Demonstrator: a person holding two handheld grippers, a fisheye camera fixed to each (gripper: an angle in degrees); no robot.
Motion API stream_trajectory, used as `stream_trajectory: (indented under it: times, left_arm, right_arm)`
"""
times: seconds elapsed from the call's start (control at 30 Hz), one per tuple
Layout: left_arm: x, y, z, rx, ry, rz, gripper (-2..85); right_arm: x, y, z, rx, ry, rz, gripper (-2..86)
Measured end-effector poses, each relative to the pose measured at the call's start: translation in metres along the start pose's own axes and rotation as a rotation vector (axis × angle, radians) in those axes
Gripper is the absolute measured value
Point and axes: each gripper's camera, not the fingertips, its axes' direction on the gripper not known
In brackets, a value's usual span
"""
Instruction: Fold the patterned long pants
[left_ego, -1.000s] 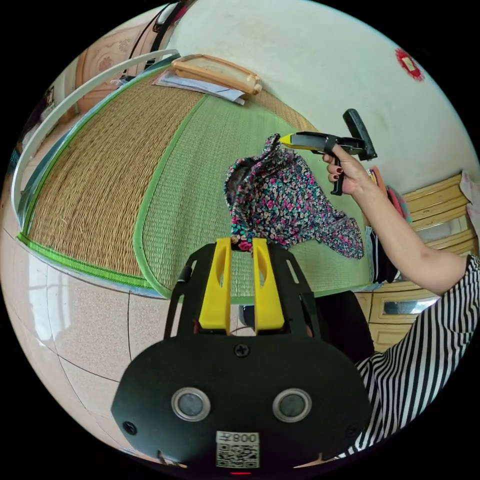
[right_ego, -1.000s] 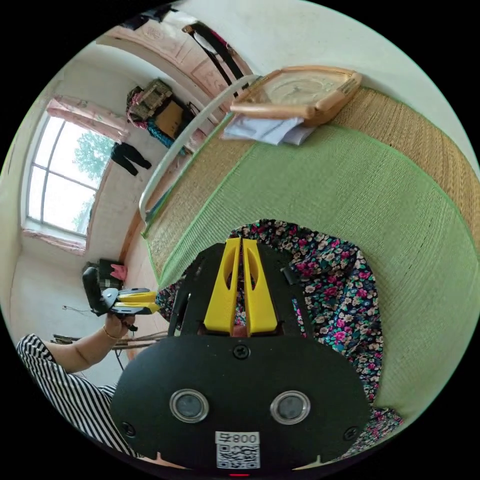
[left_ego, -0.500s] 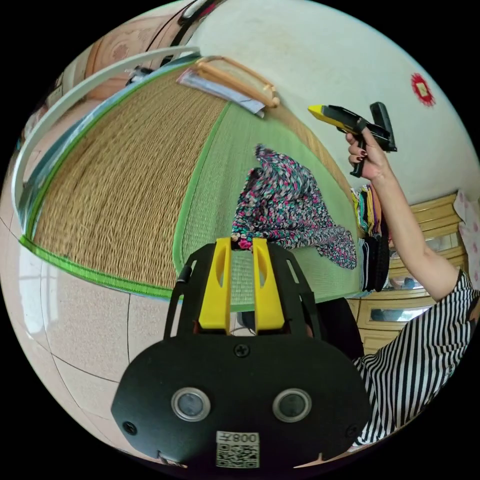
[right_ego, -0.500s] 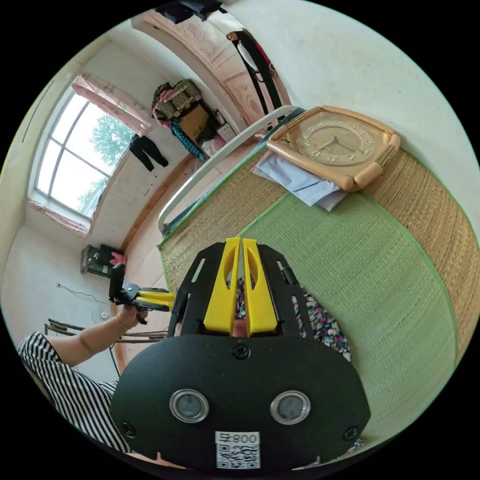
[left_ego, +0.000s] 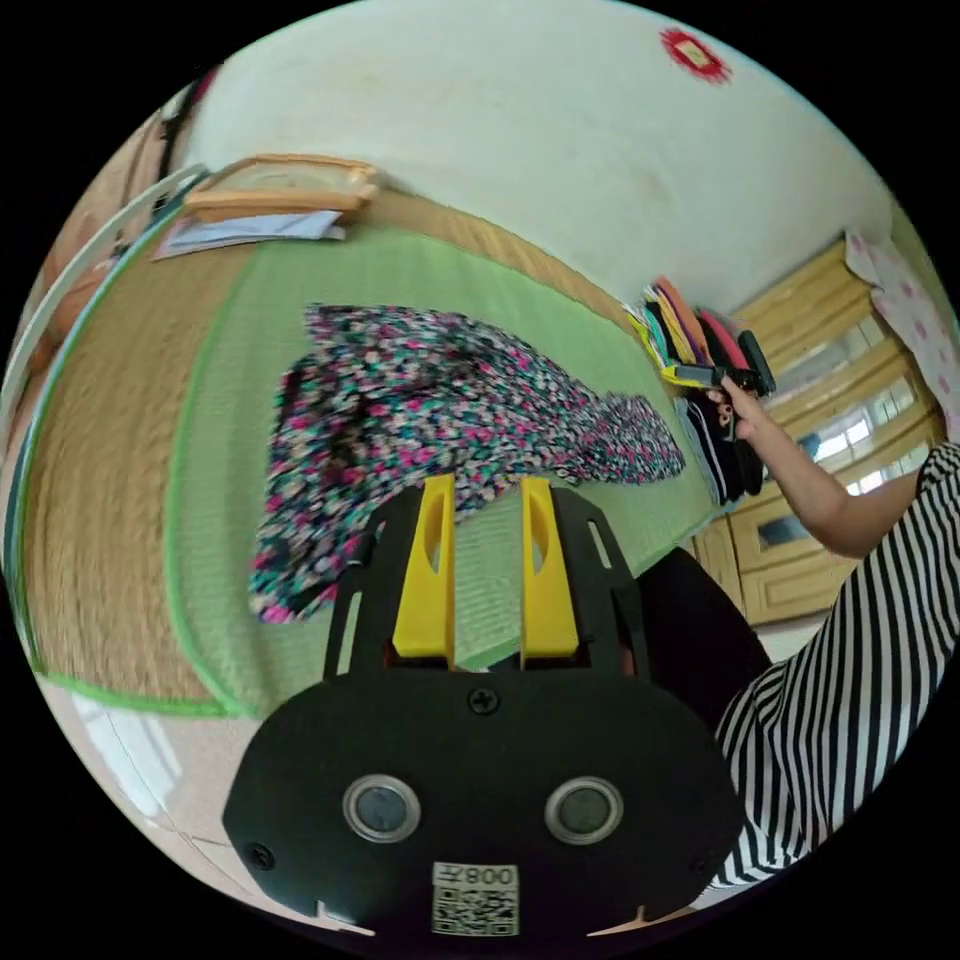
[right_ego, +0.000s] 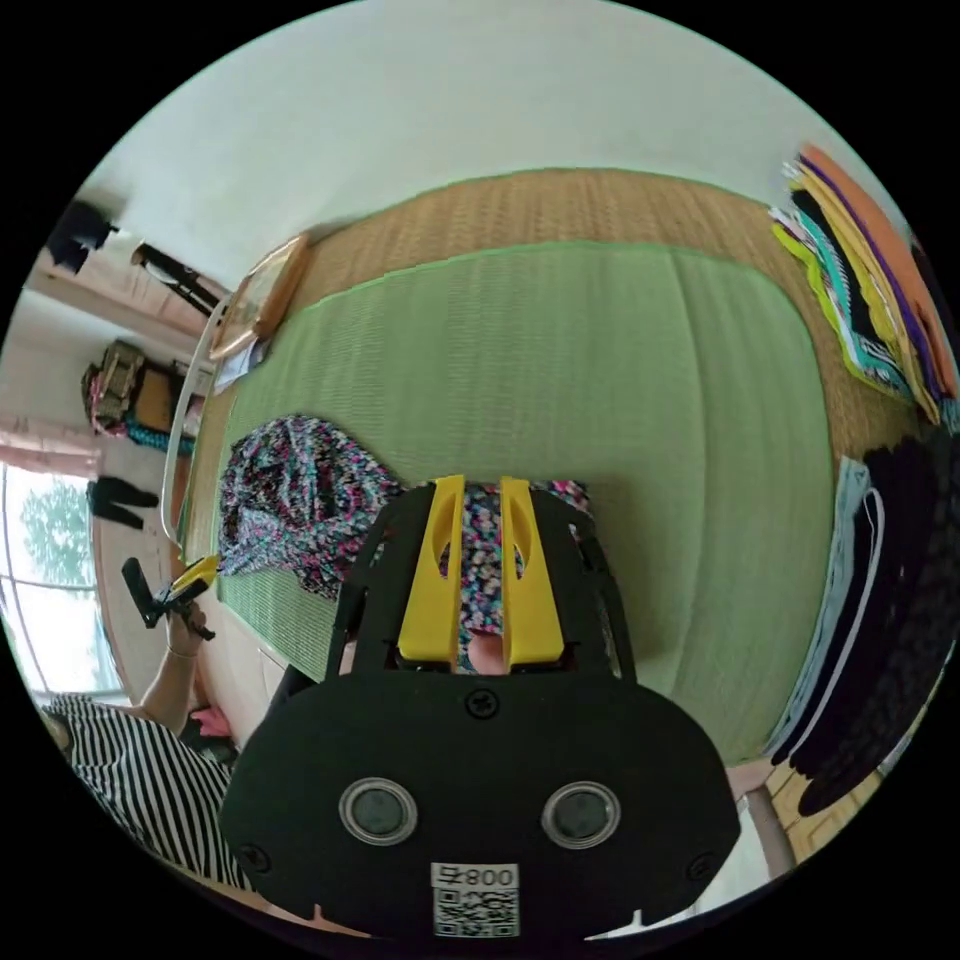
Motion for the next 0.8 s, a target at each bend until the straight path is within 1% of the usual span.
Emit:
stream_trajectory:
  times: [0.07,0.13,0.2,0.27,0.3,0.37,0.47,0.53,0.57,0.7,0.8]
  left_arm:
    - [0.024,-0.023,0.026,-0.077,0.003,0.088,9.5]
    - [0.042,-0.037,0.041,-0.136,-0.007,0.165,9.5]
    - [0.06,-0.045,0.054,-0.21,-0.073,0.236,9.3]
    - [0.079,-0.054,0.068,-0.281,-0.158,0.302,8.5]
    - [0.083,-0.056,0.071,-0.3,-0.172,0.309,8.1]
    - [0.096,-0.062,0.08,-0.355,-0.239,0.326,5.8]
    - [0.112,-0.067,0.08,-0.364,-0.284,0.343,2.5]
    - [0.12,-0.069,0.078,-0.365,-0.288,0.342,1.6]
    - [0.125,-0.07,0.076,-0.361,-0.292,0.339,1.2]
    - [0.139,-0.075,0.064,-0.318,-0.294,0.318,0.7]
    - [0.151,-0.082,0.05,-0.27,-0.292,0.3,0.5]
  right_arm:
    - [0.013,-0.002,0.005,-0.042,0.032,0.024,7.2]
    - [0.007,-0.011,0.012,-0.082,0.064,-0.021,7.7]
    - [-0.006,-0.025,0.023,-0.128,0.127,-0.099,8.2]
    - [-0.03,-0.043,0.041,-0.184,0.192,-0.233,8.5]
    - [-0.037,-0.046,0.047,-0.2,0.21,-0.273,8.5]
    - [-0.062,-0.051,0.073,-0.302,0.293,-0.429,8.4]
    - [-0.077,-0.042,0.092,-0.407,0.336,-0.561,6.8]
    - [-0.076,-0.036,0.086,-0.391,0.325,-0.582,4.2]
    - [-0.071,-0.033,0.083,-0.41,0.319,-0.581,2.1]
    - [-0.049,-0.023,0.065,-0.432,0.273,-0.559,0.2]
    - [-0.025,-0.019,0.024,-0.347,0.21,-0.482,-0.2]
